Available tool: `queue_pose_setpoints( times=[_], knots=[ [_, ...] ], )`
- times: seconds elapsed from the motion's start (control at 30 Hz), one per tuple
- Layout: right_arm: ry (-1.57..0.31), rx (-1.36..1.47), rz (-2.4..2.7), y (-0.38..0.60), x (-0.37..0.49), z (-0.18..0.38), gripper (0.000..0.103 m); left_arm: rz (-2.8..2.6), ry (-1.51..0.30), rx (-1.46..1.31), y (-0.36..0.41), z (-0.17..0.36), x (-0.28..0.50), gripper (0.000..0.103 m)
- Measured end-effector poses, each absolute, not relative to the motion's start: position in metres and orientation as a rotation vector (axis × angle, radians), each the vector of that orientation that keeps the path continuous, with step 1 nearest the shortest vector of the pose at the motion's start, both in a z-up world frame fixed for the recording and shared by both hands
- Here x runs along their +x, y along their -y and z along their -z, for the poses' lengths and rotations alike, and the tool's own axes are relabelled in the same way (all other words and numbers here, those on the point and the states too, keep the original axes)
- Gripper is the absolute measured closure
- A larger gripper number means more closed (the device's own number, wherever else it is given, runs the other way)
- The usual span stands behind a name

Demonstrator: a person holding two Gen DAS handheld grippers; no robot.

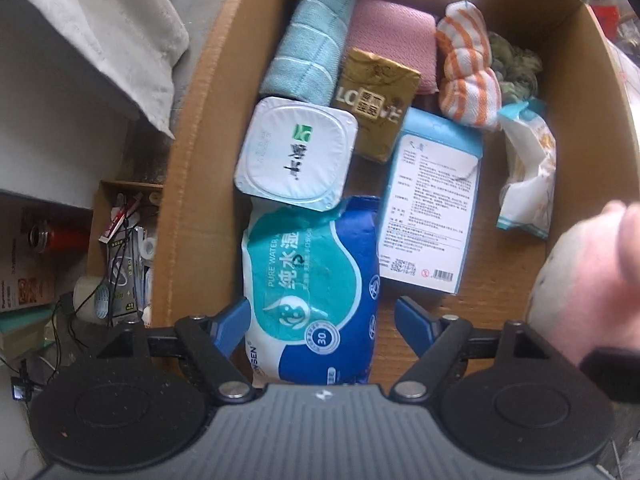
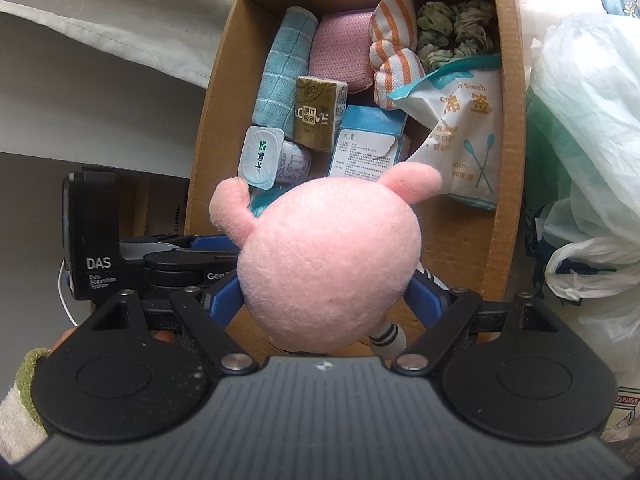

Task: Organize soft objects
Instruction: 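Lower the wipes pack into the box with left tool while right tool lowers the plush toy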

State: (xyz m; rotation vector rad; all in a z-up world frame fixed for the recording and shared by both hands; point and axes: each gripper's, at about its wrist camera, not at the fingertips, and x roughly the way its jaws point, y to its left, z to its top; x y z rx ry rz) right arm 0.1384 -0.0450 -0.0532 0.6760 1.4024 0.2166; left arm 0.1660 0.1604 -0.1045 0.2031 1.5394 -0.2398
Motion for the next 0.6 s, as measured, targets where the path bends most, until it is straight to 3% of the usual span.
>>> queue_pose_setpoints(
  times=[0.43,0.6],
  knots=[
    [-1.533,0.619,-0.198,0.021,0.135,0.071,0.014,0.206,-1.475,0.199,-0.162,0.086,0.169,0.024],
    [-1.526,0.614,-0.204,0.021,0.135,0.067,0.013,0.23,-1.461,0.198,-0.157,0.081,0.167,0.034]
  ],
)
